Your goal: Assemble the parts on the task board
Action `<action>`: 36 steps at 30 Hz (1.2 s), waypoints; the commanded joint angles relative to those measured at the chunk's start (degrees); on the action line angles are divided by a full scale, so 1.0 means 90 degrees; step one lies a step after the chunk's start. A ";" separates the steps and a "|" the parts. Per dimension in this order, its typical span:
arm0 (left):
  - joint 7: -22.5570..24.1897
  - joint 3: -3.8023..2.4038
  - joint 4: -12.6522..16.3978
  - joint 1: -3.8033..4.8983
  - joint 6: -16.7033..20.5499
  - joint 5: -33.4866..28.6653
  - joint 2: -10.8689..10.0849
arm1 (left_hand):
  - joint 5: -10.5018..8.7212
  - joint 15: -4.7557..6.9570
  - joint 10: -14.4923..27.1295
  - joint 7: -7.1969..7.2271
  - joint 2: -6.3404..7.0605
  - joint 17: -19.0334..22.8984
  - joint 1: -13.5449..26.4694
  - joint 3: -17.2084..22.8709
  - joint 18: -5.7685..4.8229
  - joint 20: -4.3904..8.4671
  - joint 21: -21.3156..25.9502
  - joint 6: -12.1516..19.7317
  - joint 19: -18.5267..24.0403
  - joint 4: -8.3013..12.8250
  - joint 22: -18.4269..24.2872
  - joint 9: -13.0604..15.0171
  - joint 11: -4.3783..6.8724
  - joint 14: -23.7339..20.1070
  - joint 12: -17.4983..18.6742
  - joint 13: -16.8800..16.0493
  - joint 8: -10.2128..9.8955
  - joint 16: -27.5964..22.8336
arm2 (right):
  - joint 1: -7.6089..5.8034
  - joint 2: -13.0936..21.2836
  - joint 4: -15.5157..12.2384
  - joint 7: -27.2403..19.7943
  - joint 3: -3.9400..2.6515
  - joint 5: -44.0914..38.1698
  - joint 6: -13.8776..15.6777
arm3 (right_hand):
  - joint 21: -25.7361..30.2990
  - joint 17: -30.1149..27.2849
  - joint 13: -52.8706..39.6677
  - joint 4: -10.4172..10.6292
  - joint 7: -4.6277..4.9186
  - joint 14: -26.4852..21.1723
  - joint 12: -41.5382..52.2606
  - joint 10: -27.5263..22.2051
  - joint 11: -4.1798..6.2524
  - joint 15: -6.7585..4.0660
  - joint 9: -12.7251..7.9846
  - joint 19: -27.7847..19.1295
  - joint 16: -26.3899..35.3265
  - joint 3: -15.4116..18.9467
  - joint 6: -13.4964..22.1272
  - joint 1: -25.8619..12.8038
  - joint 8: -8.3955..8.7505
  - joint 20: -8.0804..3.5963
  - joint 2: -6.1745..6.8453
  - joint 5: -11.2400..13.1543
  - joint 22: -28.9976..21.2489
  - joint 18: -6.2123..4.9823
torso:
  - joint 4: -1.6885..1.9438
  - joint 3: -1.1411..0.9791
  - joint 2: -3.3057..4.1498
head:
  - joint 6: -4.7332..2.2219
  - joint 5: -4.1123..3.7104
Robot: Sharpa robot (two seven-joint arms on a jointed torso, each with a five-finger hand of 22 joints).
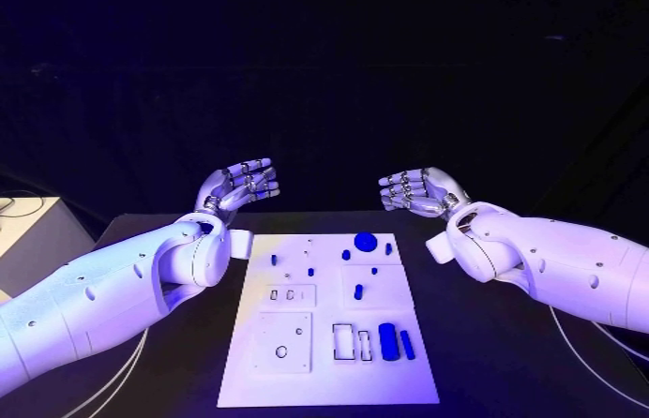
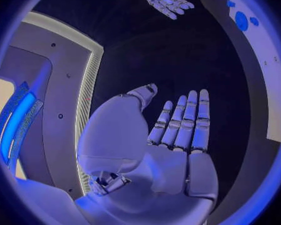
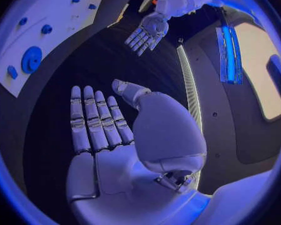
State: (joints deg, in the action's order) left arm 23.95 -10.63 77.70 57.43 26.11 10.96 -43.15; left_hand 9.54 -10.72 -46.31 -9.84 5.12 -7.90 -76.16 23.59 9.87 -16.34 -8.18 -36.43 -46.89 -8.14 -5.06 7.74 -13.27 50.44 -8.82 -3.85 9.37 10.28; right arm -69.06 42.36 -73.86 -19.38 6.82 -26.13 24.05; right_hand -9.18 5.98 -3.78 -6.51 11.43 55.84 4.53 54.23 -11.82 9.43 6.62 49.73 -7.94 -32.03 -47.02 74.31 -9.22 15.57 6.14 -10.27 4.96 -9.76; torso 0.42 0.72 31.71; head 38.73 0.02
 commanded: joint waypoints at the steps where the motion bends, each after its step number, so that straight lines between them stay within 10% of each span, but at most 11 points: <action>1: 0.0069 -0.0017 0.0203 0.0003 -0.0400 0.0106 -0.0142 | -0.0001 0.0133 -0.0509 -0.0630 0.0014 -0.0153 -0.0060 0.0084 0.0081 0.0054 -0.0162 -0.0912 -0.0363 -0.0010 -0.0033 0.0155 0.0113 0.0455 -0.0134 -0.0014 0.0279 0.0211 | -0.0065 0.0001 0.0061 -0.0166 -0.0005 -0.1834 0.0131 | -0.0194 0.0050 0.0015 -0.0025 0.0292 0.0394 0.0016 0.0376 0.0109 -0.0138 0.0053 0.0377 -0.0135 -0.0019 -0.0361 0.0082 -0.0103 -0.0147 0.0047 0.0046 0.0053 -0.0090 | 0.0033 0.0012 0.0113 | 0.0017 -0.0009; 6: -0.0069 -0.0108 0.0628 0.0000 -0.0730 0.0191 -0.0504 | -0.0011 0.0511 -0.1473 -0.0382 0.0134 -0.0691 -0.0166 0.0307 0.0084 0.0411 -0.0637 -0.1526 -0.1168 -0.0018 -0.0195 0.0272 0.0418 0.1405 -0.0332 -0.0092 0.0613 0.0929 | -0.0187 0.0022 0.0069 0.0151 -0.0009 -0.3582 -0.0018 | -0.0569 0.0176 0.0026 0.0016 0.0178 0.1010 -0.0090 0.0796 0.0250 -0.0348 0.0086 0.0840 -0.0344 0.0110 -0.0639 0.0118 -0.0149 -0.0400 0.0159 0.0107 0.0205 -0.0066 | 0.0082 0.0016 0.0252 | 0.0022 -0.0046; 13: -0.0271 -0.0218 0.1271 -0.0017 -0.1223 0.0481 -0.1019 | -0.0022 0.0760 -0.1894 -0.0303 0.0328 -0.1493 -0.0278 0.0417 0.0059 0.0765 -0.1314 -0.1484 -0.1821 0.0161 -0.0530 0.0372 0.0570 0.1995 -0.0216 -0.0113 0.0607 0.2028 | -0.0311 0.0031 -0.0023 0.0685 -0.0012 -0.5296 -0.0253 | -0.1984 0.0813 0.0006 0.0030 -0.0077 0.2773 -0.0065 0.1448 0.0583 -0.0907 0.0121 0.1993 -0.1205 0.0647 -0.1071 0.0355 -0.0200 -0.1025 0.0189 0.0104 0.0993 -0.0072 | 0.0156 0.0046 0.0449 | -0.0015 -0.0128; 17: -0.0350 -0.0250 0.1655 -0.0033 -0.1413 0.0509 -0.1284 | -0.0018 0.0841 -0.2016 -0.0260 0.0355 -0.2276 -0.0214 0.0425 0.0038 0.0900 -0.1941 -0.1510 -0.1946 0.0188 -0.0917 0.0447 0.0632 0.1971 -0.0116 -0.0124 0.0605 0.3150 | -0.0344 0.0040 -0.0137 0.1104 -0.0013 -0.6084 -0.0445 | -0.2981 0.1750 0.0014 0.0140 -0.0162 0.3341 -0.0114 0.1642 0.0687 -0.1037 0.0116 0.2313 -0.2433 0.0517 -0.1239 0.0281 -0.0086 -0.1215 0.0321 0.0000 0.1666 -0.0069 | 0.0196 0.0067 0.0545 | -0.0024 -0.0171; 24: -0.0407 -0.0275 0.2275 -0.0080 -0.1559 0.0522 -0.1666 | -0.0054 0.0890 -0.2115 -0.0223 0.0511 -0.2915 -0.0180 0.0376 0.0039 0.0969 -0.2812 -0.1521 -0.1930 0.0266 -0.1481 0.0564 0.0664 0.1740 -0.0067 -0.0171 0.0643 0.4138 | -0.0403 -0.0008 -0.0323 0.1947 -0.0014 -0.7134 -0.0943 | -0.6014 0.5033 0.0007 0.0451 -0.0209 0.3302 -0.0105 0.1482 0.0698 -0.1041 0.0203 0.3317 -0.6283 -0.0055 -0.1204 0.0056 0.0074 -0.1127 0.0757 -0.0011 0.5230 0.0377 | 0.0264 0.0102 0.0690 | -0.0045 -0.0220; 36: -0.0406 -0.0319 0.2572 -0.0096 -0.1575 0.0514 -0.1820 | -0.0078 0.0897 -0.2147 -0.0209 0.0554 -0.3100 -0.0071 0.0347 0.0044 0.0969 -0.3235 -0.1518 -0.1843 0.0203 -0.1759 0.0626 0.0674 0.1729 -0.0056 -0.0202 0.0664 0.4496 | -0.0415 -0.0180 -0.0396 0.2567 -0.0013 -0.7656 -0.1181 | -0.6620 0.5753 -0.0028 0.0619 -0.0263 0.3268 -0.0078 0.1114 0.0704 -0.1020 0.0270 0.3540 -0.7079 0.0169 -0.1101 -0.0038 0.0122 -0.1091 0.0927 0.0066 0.6017 0.0475 | 0.0347 0.0149 0.0832 | 0.0010 -0.0257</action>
State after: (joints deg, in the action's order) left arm 20.30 -13.41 100.60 56.56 13.37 15.28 -59.52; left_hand 9.20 -2.66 -65.35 -12.06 9.89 -35.75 -77.11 26.95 9.73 -7.69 -37.06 -50.07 -63.95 -6.16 -20.81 13.31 -7.16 66.29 -9.68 -5.61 15.17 50.55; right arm -72.79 40.86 -77.35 0.50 6.73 -91.35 15.95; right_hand -68.59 57.67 -3.95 -0.95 9.25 83.92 3.84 64.24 -5.60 -0.12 8.97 81.21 -71.38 -30.88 -57.18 74.21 -8.39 5.70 14.05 -9.76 58.91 -6.18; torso 3.33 1.94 38.79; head 38.73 -2.18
